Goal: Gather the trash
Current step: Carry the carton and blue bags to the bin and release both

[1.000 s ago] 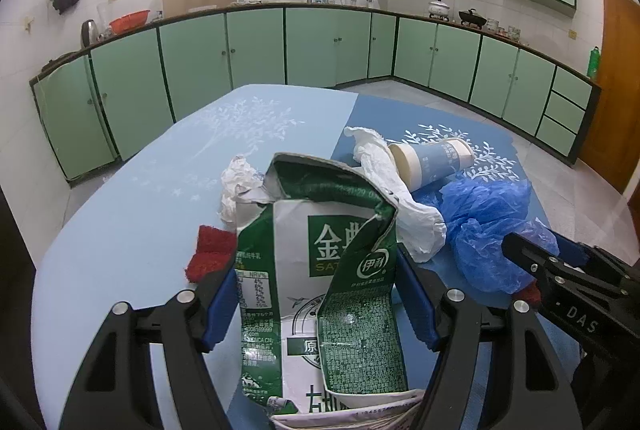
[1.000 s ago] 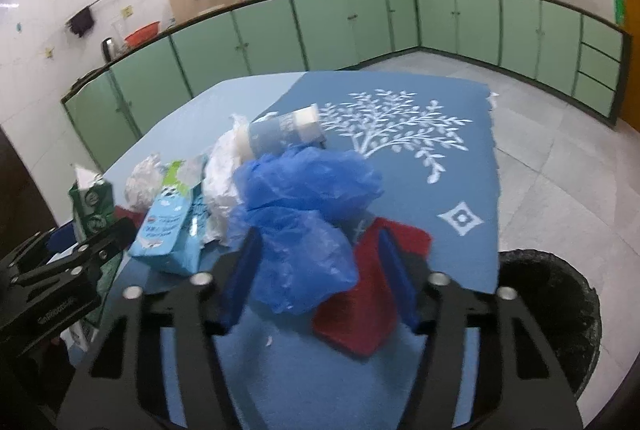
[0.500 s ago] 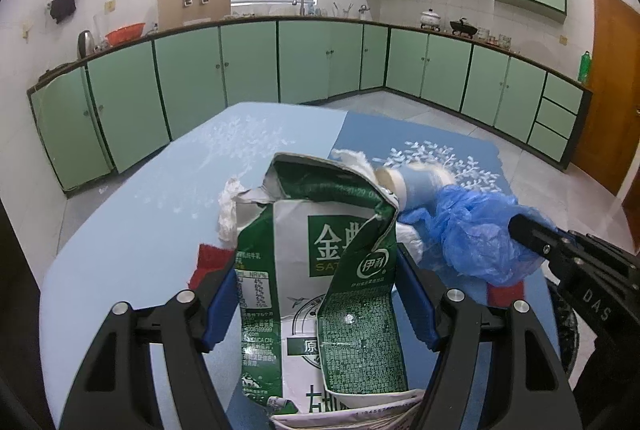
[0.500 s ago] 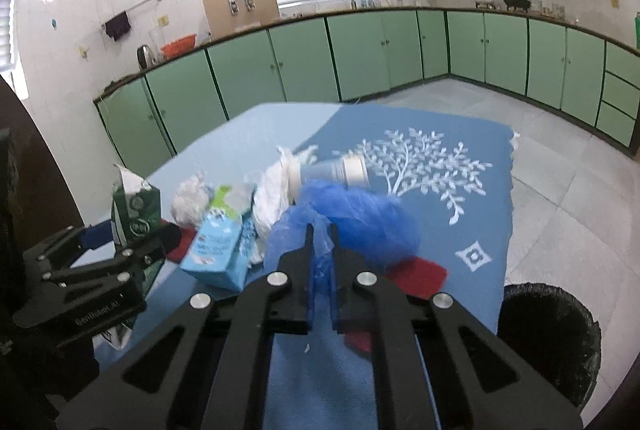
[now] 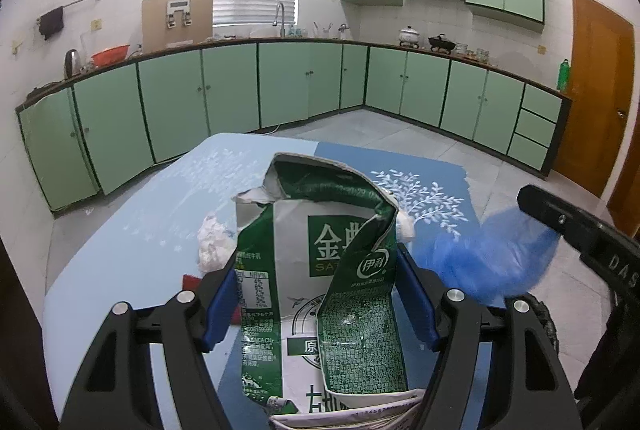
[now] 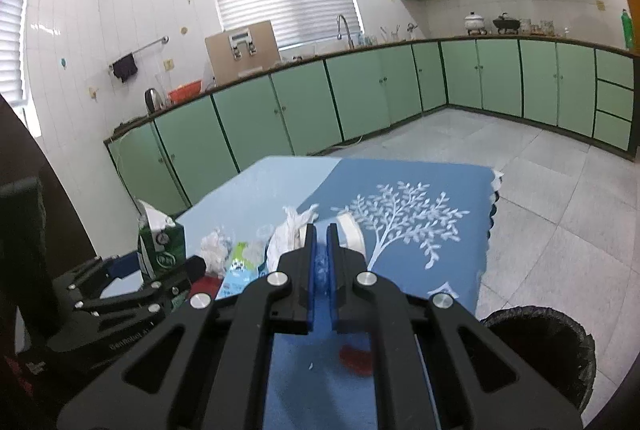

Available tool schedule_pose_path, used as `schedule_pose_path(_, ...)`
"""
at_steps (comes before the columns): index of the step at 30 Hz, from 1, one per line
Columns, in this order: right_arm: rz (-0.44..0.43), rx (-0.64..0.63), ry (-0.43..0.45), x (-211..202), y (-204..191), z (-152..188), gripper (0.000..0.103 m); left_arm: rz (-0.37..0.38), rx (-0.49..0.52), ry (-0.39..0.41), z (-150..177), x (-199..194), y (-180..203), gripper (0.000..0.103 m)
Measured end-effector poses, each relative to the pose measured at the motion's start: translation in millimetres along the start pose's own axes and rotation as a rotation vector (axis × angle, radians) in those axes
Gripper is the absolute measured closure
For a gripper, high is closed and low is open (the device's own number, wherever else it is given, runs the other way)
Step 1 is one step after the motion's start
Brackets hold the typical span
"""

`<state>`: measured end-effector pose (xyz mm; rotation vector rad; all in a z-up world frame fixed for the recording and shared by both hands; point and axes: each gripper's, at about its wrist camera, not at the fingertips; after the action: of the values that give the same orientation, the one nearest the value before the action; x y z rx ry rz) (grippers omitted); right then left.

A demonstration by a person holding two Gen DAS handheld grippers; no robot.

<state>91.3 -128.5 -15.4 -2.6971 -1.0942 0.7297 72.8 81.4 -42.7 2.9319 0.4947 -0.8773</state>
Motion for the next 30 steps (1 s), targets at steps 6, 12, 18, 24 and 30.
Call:
schedule_pose_path(6,0.021,0.003,0.029,-19.9,7.5,-6.5,0.099,0.034,0.016,0.007,-1.4,-5.2,12.7,0.033)
schedule_pose_path(12,0.055,-0.001,0.051,-39.9,16.2,-9.7,0.099,0.070,0.037,0.003,-1.2,-7.1,26.8,0.033)
schedule_pose_path(18,0.106,-0.007,0.071,-62.6,32.2,-15.6,0.100,0.111,0.065,0.009,-4.5,-8.6,43.1,0.033)
schedule_pose_path(24,0.173,-0.003,0.094,-86.4,51.8,-18.7,0.100,0.161,0.091,0.015,-9.7,-8.9,63.0,0.033)
schedule_pose_path(30,0.241,0.017,0.104,-108.5,73.4,-12.1,0.100,0.224,0.127,0.020,-14.7,-9.4,96.0,0.033)
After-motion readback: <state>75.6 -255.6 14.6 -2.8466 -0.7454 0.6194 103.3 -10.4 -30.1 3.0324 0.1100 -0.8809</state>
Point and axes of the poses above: each gripper's, at about its wrist camera, not at the fingertips, and x roughly the way its jaws point, y to its right, z to its underside, and after that the axes turned 9 degrees about -z, right-handed
